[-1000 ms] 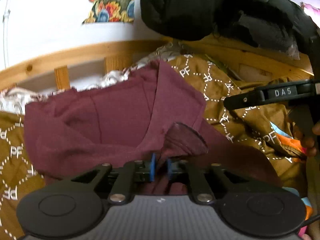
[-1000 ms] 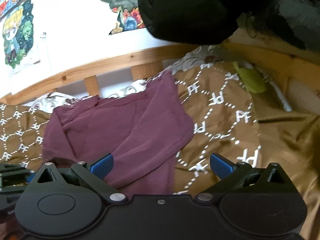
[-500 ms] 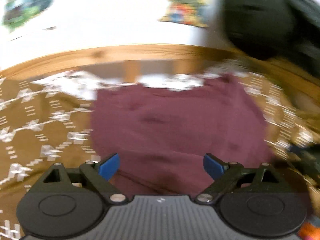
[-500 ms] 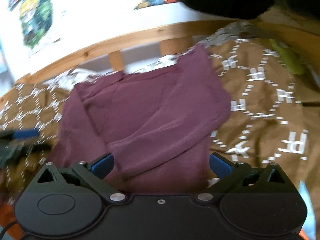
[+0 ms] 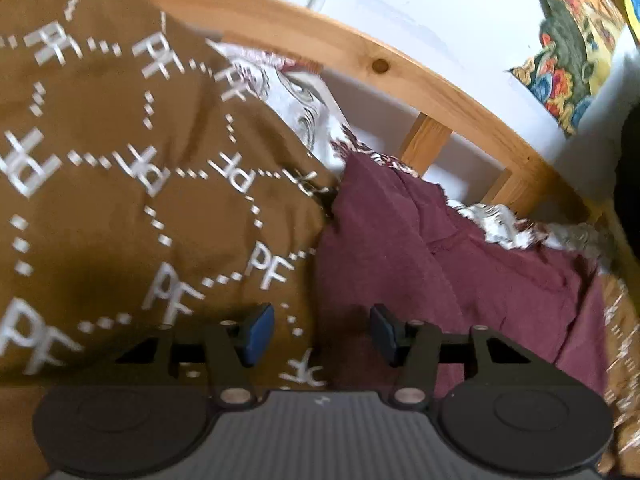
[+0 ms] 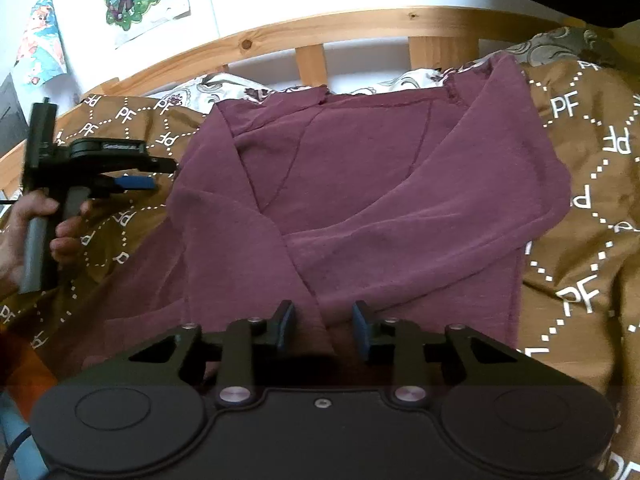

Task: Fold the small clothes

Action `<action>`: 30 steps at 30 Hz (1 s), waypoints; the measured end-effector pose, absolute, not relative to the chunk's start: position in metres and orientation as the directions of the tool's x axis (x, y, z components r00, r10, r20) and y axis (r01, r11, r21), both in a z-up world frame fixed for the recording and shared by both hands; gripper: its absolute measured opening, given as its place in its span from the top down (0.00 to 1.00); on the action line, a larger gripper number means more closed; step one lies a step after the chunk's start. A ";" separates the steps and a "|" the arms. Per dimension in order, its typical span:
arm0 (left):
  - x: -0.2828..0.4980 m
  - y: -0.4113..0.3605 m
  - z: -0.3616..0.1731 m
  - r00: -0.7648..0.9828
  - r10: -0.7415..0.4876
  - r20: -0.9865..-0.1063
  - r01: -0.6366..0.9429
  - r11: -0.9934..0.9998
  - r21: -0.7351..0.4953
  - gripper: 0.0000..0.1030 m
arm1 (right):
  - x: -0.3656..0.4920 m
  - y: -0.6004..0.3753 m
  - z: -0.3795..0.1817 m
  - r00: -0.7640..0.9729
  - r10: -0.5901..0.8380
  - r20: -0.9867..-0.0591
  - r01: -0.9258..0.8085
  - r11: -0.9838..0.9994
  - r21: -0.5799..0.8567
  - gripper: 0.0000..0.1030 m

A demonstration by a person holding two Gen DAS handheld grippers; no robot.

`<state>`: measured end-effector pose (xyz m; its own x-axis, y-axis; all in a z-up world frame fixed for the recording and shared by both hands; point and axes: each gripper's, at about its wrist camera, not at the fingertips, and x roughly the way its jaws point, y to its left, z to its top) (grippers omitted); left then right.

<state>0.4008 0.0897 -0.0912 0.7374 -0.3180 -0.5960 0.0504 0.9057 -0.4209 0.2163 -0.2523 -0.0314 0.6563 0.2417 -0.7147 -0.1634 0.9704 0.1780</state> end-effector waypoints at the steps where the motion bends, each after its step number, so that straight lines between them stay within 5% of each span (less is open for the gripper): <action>1: 0.402 0.092 -0.092 0.735 -0.335 -0.589 0.050 0.894 -0.446 0.51 | 0.217 -0.252 -0.032 0.654 0.247 -0.715 -0.168 0.969 0.181 0.72; 3: 0.407 0.091 -0.093 0.728 -0.350 -0.589 0.046 0.883 -0.467 0.72 | 0.217 -0.251 -0.033 0.651 0.254 -0.716 -0.181 0.967 0.178 0.83; 4: 0.409 0.089 -0.092 0.721 -0.352 -0.597 0.044 0.883 -0.468 0.94 | 0.216 -0.250 -0.033 0.652 0.256 -0.714 -0.188 0.967 0.174 0.90; 14: 0.399 0.069 -0.070 0.790 -0.138 -0.598 -0.075 0.946 -0.316 0.97 | 0.208 -0.246 -0.026 0.664 0.250 -0.705 -0.211 0.967 0.144 0.96; 18: 0.404 0.064 -0.079 0.750 -0.150 -0.645 -0.059 0.955 -0.291 0.92 | 0.209 -0.245 -0.029 0.646 0.241 -0.724 -0.214 0.968 0.131 0.96; 19: 0.403 0.065 -0.079 0.750 -0.164 -0.641 -0.056 0.950 -0.308 0.89 | 0.209 -0.245 -0.030 0.642 0.235 -0.730 -0.209 0.970 0.128 0.96; 21: 0.399 0.068 -0.075 0.760 -0.172 -0.626 -0.047 0.947 -0.318 0.67 | 0.209 -0.247 -0.031 0.635 0.234 -0.736 -0.200 0.970 0.136 0.96; 23: 0.392 0.068 -0.069 0.778 -0.149 -0.610 -0.046 0.955 -0.292 0.27 | 0.208 -0.248 -0.032 0.631 0.232 -0.740 -0.189 0.971 0.144 0.94; 30: 0.346 0.066 -0.039 0.810 -0.075 -0.581 -0.068 0.973 -0.220 0.05 | 0.198 -0.261 -0.018 0.670 0.183 -0.720 -0.104 0.983 0.153 0.73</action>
